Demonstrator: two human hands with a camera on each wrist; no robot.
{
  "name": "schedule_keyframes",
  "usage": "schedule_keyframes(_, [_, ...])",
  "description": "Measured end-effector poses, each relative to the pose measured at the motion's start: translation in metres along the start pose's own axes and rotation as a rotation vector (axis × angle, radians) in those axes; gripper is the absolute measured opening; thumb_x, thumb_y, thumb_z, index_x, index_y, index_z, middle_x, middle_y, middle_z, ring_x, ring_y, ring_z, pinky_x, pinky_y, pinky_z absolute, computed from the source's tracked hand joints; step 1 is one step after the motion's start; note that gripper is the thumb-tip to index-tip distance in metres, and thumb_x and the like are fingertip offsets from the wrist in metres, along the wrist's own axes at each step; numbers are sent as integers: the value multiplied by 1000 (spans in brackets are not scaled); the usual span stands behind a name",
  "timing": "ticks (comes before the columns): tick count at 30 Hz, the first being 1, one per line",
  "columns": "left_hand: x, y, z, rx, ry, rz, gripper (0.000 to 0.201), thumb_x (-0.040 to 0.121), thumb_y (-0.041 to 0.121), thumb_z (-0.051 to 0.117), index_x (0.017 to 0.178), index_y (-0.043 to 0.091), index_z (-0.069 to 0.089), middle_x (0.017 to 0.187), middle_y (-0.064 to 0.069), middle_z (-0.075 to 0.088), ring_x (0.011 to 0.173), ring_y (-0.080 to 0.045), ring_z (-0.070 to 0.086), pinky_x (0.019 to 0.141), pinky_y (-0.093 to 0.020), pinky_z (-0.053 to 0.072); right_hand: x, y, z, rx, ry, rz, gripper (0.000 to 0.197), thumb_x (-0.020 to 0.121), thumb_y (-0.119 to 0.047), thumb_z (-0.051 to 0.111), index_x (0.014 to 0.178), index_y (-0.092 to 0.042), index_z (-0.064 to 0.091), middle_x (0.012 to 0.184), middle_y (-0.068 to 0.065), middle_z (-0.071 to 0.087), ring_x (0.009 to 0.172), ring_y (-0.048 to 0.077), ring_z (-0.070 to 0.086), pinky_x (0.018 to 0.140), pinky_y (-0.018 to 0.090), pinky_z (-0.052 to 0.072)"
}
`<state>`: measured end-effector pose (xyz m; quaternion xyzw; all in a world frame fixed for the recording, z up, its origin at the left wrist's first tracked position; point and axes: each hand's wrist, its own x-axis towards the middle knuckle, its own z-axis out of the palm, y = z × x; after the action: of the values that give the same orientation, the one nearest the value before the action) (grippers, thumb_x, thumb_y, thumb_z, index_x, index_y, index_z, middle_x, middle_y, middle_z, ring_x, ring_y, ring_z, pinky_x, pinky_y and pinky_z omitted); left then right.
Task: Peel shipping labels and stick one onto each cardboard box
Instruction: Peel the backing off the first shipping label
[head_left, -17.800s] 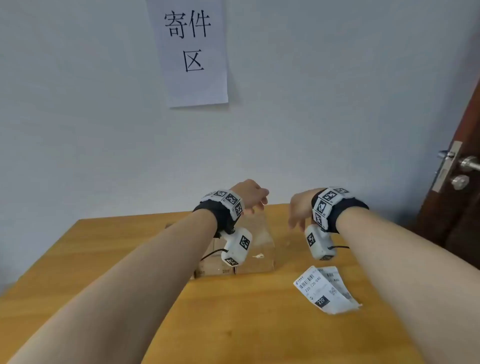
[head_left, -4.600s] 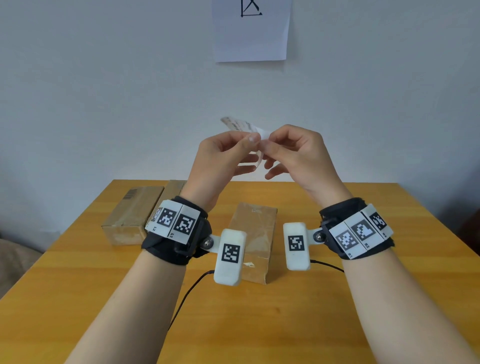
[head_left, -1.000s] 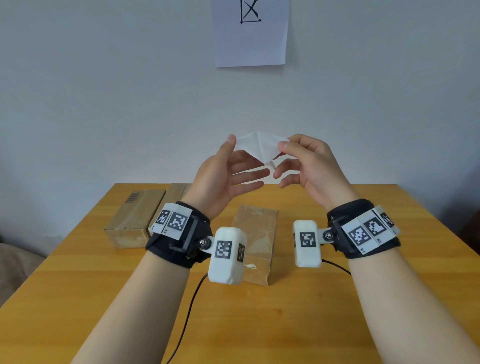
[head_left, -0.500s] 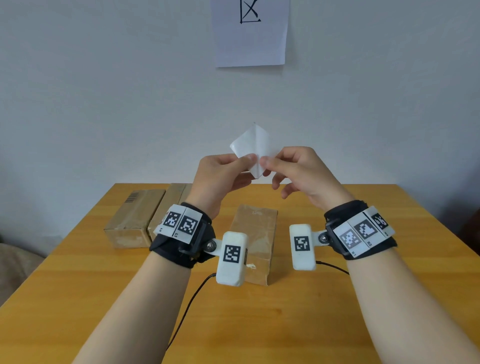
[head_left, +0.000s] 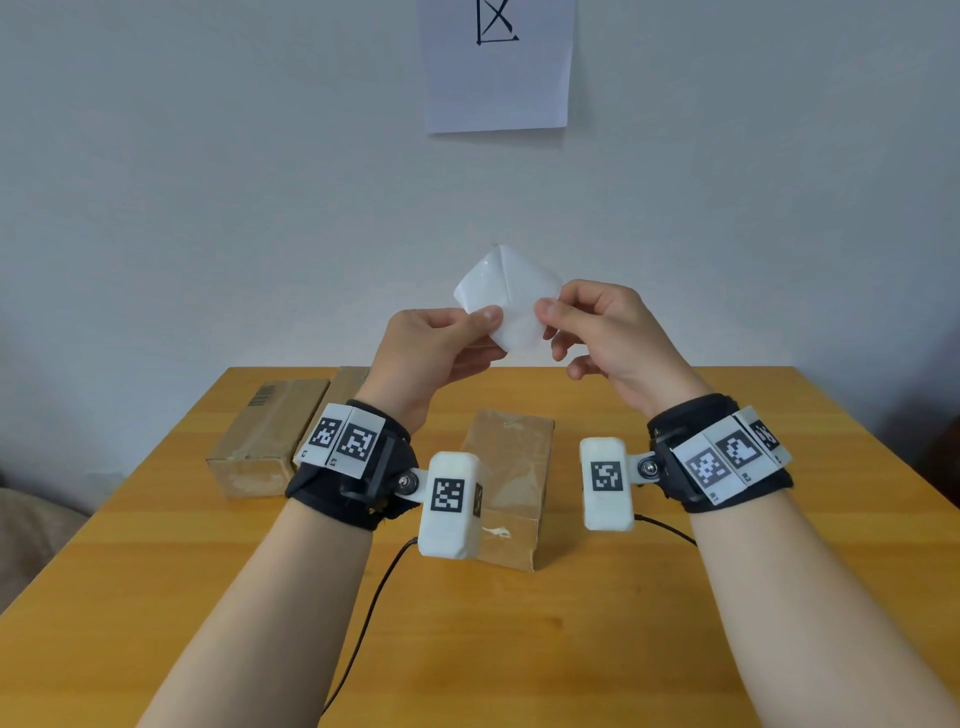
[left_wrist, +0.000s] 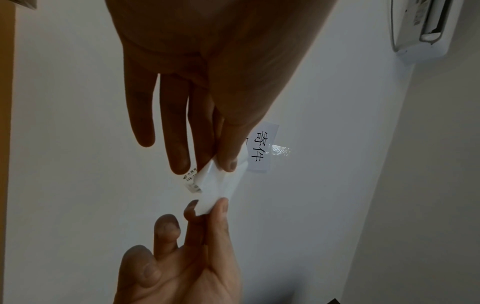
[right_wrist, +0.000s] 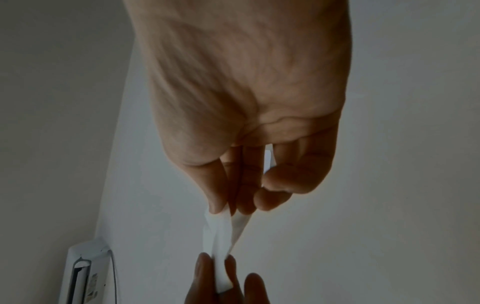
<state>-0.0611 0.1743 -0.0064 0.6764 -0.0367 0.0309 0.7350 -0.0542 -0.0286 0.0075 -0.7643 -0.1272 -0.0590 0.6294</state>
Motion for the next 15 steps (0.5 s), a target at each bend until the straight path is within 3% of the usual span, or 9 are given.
schedule_keyframes(4, [-1, 2, -1, 8, -35, -13, 25, 97, 27, 76, 100, 2, 78, 97, -13, 82, 93, -23, 81, 89, -35, 63, 0, 0, -3, 73, 7, 24, 33, 101, -23, 68, 69, -23, 62, 77, 0, 63, 66, 18, 59, 49, 30, 43])
schedule_keyframes(8, [0, 4, -3, -22, -69, -54, 24, 98, 27, 75, 103, 3, 78, 94, -10, 82, 91, -21, 80, 88, -34, 64, 1, 0, -7, 175, 12, 47, 39, 100, -20, 67, 63, -27, 60, 82, 0, 61, 64, 19, 57, 49, 30, 41])
schedule_keyframes(12, [0, 7, -3, -102, -93, -97, 23, 97, 23, 75, 84, 5, 75, 77, -7, 75, 86, -23, 77, 91, -38, 64, 1, 0, -11, 275, -1, 75, 37, 99, -18, 67, 64, -24, 59, 88, 6, 60, 63, 20, 56, 46, 28, 40])
schedule_keyframes(15, [-2, 9, -4, -167, -114, -125, 18, 98, 21, 73, 91, 4, 75, 77, -6, 75, 90, -23, 78, 93, -40, 63, 1, -1, -11, 345, -3, 100, 37, 100, -18, 64, 64, -23, 60, 87, 7, 60, 60, 19, 55, 44, 26, 40])
